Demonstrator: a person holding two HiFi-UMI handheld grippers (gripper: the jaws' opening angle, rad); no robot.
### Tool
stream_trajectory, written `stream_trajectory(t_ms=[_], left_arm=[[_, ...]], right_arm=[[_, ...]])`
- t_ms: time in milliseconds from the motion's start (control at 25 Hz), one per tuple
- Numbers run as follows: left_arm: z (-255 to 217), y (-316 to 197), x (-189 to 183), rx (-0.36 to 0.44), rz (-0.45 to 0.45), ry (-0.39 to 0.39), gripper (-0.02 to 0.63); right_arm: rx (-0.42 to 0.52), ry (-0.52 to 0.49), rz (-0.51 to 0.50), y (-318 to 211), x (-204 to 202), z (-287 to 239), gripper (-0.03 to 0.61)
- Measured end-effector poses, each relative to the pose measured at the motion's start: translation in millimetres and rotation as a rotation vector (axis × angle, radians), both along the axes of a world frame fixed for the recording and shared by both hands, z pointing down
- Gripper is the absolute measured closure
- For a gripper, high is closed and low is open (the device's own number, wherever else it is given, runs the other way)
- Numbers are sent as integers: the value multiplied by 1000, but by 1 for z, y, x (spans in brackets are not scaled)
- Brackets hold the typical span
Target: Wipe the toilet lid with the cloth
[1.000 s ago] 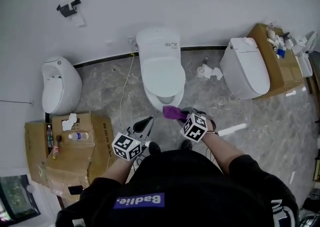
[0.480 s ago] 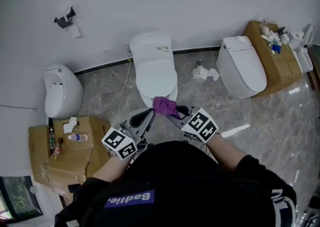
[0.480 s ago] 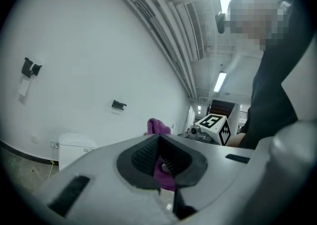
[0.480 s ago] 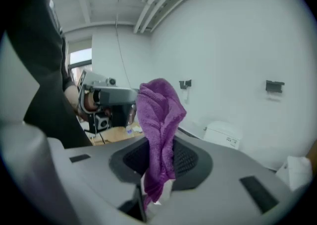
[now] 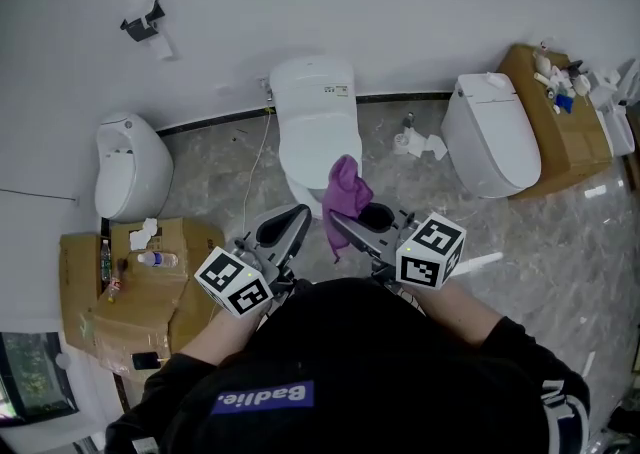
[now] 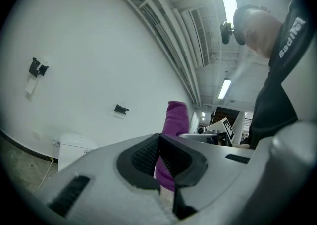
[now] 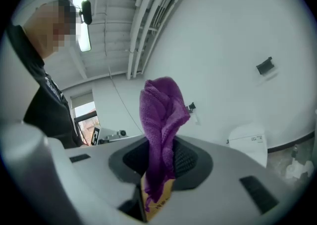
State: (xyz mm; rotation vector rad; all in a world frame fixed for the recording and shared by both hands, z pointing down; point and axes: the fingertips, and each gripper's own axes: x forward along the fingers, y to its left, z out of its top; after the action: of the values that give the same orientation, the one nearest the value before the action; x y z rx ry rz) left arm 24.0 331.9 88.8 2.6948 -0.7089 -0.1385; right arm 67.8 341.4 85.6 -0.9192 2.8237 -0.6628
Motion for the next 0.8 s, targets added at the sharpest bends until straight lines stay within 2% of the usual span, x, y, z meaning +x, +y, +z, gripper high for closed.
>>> stream_trajectory(t_ms=[120, 400, 800], left_arm=[[-1, 4, 1, 22, -8, -1, 597], [6, 11, -1, 47, 2, -22, 597], [6, 13, 5, 61, 25, -36, 597]], right_arm=[[44, -6, 18, 2, -1, -6, 482], [45, -17, 51, 2, 2, 2, 482], [64, 18, 43, 4, -1, 5, 482]])
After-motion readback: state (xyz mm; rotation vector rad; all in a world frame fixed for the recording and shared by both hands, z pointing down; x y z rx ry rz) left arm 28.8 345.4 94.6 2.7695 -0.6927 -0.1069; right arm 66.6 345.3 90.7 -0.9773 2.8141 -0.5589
